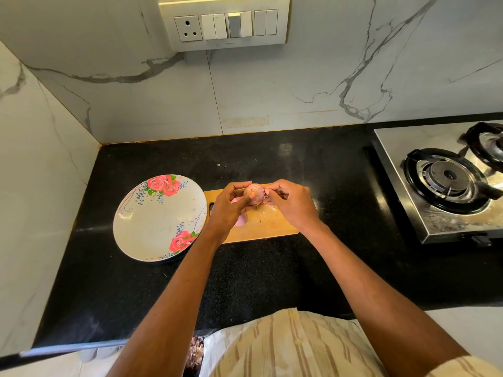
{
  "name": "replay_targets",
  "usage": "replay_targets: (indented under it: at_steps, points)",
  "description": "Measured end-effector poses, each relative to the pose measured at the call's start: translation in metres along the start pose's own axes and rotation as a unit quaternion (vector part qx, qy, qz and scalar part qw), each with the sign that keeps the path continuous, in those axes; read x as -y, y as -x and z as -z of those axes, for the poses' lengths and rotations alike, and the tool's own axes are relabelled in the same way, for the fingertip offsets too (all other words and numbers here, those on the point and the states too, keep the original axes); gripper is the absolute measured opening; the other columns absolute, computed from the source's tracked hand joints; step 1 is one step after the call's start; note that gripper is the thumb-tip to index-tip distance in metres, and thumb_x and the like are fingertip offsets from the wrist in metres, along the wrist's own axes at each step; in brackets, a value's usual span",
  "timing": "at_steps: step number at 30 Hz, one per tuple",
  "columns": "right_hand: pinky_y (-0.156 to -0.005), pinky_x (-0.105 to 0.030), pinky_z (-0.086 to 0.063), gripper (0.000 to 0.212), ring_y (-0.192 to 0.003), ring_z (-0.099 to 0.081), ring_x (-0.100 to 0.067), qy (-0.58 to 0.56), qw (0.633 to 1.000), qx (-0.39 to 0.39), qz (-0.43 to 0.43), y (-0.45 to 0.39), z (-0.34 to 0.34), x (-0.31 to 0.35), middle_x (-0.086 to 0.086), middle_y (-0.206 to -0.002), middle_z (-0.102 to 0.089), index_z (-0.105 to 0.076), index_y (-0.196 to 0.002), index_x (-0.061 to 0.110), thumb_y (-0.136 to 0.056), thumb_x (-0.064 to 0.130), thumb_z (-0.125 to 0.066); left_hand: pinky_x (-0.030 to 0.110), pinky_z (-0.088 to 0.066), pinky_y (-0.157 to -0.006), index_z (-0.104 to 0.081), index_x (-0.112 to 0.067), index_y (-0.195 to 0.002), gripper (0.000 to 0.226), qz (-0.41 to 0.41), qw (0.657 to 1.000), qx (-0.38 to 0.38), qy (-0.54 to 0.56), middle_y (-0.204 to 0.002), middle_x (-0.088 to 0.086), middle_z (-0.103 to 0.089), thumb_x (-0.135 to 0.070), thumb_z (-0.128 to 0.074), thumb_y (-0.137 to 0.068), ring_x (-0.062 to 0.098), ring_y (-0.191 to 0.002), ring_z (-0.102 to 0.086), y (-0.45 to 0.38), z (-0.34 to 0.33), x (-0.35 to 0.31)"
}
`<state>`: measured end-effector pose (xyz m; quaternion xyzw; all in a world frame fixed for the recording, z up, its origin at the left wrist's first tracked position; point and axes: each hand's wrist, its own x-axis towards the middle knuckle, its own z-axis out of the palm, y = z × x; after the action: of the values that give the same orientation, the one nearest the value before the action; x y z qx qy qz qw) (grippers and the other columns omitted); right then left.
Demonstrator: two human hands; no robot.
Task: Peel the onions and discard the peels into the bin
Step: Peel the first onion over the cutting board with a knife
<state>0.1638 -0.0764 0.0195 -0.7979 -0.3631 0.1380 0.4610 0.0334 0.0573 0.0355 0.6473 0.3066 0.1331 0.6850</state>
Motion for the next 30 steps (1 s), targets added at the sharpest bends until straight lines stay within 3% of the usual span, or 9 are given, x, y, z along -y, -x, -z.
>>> replay_targets:
  at_steps: [5,8,10,15,19,21,25,27,30]
  points:
    - [-0.077,-0.033,-0.063,0.018,-0.089,-0.073,-0.006,-0.054,0.998,0.019,-0.031,0.001,-0.001,0.001,0.007,-0.097,-0.075,-0.075,-0.107,0.019,-0.098,0.032,-0.066,0.009,-0.053,-0.068,-0.055,-0.024,-0.125,0.030,-0.001,1.000,-0.004,0.009,-0.114,-0.012,-0.062,-0.025,-0.065,-0.097,0.002,-0.101,-0.064,0.002,-0.002,-0.001]
    - [-0.082,-0.026,-0.060,0.025,-0.095,-0.070,-0.001,-0.050,0.998,0.037,-0.026,0.001,-0.001,0.004,0.013,-0.100,-0.074,-0.074,-0.111,0.021,-0.095,0.041,-0.069,0.012,-0.055,-0.071,-0.055,-0.026,-0.125,0.032,0.003,1.000,-0.010,0.009,-0.118,-0.009,-0.062,-0.028,-0.067,-0.096,0.006,-0.105,-0.064,0.002,0.000,-0.001]
    - [-0.082,-0.019,-0.056,0.024,-0.096,-0.068,0.002,-0.054,0.998,0.030,-0.021,0.002,-0.001,0.006,0.015,-0.100,-0.073,-0.074,-0.109,0.021,-0.094,0.040,-0.071,0.011,-0.054,-0.071,-0.054,-0.028,-0.126,0.033,0.002,1.000,-0.013,0.002,-0.120,-0.010,-0.061,-0.031,-0.067,-0.096,0.006,-0.106,-0.063,0.002,-0.001,-0.002]
    - [-0.076,-0.017,-0.055,0.003,-0.089,-0.066,0.001,-0.060,0.998,-0.005,-0.030,0.001,-0.001,0.004,0.020,-0.089,-0.070,-0.074,-0.095,0.025,-0.093,0.026,-0.074,0.011,-0.054,-0.070,-0.055,-0.025,-0.127,0.033,0.003,1.000,-0.005,0.003,-0.117,-0.010,-0.062,-0.027,-0.066,-0.096,0.003,-0.102,-0.064,0.002,-0.001,-0.003]
    - [-0.072,-0.006,-0.047,0.002,-0.087,-0.062,0.009,-0.013,0.999,-0.004,-0.033,-0.001,-0.002,0.004,0.023,-0.088,-0.064,-0.068,-0.097,0.027,-0.096,0.025,-0.069,0.011,-0.054,-0.071,-0.056,-0.022,-0.130,0.036,0.007,1.000,0.009,0.004,-0.117,-0.011,-0.063,-0.027,-0.066,-0.095,0.002,-0.102,-0.064,0.004,0.000,-0.004]
    - [-0.075,-0.012,-0.051,0.001,-0.087,-0.063,0.002,-0.006,0.998,-0.015,-0.061,-0.003,-0.004,-0.004,0.022,-0.091,-0.064,-0.066,-0.099,0.027,-0.098,0.026,-0.067,0.013,-0.055,-0.074,-0.056,-0.020,-0.133,0.039,0.003,1.000,0.021,0.006,-0.118,-0.011,-0.064,-0.025,-0.066,-0.096,0.003,-0.103,-0.065,0.005,-0.002,-0.005]
    - [-0.082,-0.041,-0.061,0.008,-0.085,-0.072,-0.014,-0.024,0.988,-0.003,-0.150,-0.007,-0.007,-0.022,0.008,-0.093,-0.072,-0.069,-0.102,0.024,-0.098,0.030,-0.066,0.021,-0.057,-0.083,-0.058,-0.025,-0.129,0.033,0.007,0.999,0.040,0.029,-0.128,-0.002,-0.065,-0.020,-0.065,-0.097,0.014,-0.114,-0.067,0.004,-0.002,-0.003]
    - [-0.082,-0.043,-0.061,0.011,-0.077,-0.073,-0.013,-0.034,0.987,0.014,-0.158,-0.006,-0.006,-0.024,0.004,-0.089,-0.075,-0.072,-0.106,0.019,-0.099,0.024,-0.066,0.021,-0.057,-0.083,-0.058,-0.027,-0.127,0.032,0.008,0.999,0.040,0.031,-0.129,-0.002,-0.064,-0.020,-0.065,-0.097,0.014,-0.115,-0.066,0.004,-0.002,-0.003]
    - [-0.081,-0.030,-0.060,0.020,-0.081,-0.071,-0.005,-0.043,0.987,0.048,-0.147,-0.004,-0.003,-0.018,0.006,-0.092,-0.075,-0.071,-0.112,0.021,-0.094,0.012,-0.070,0.018,-0.057,-0.082,-0.057,-0.026,-0.128,0.035,0.007,0.999,0.029,0.026,-0.125,-0.006,-0.064,-0.023,-0.067,-0.094,0.012,-0.114,-0.065,0.003,-0.002,-0.004]
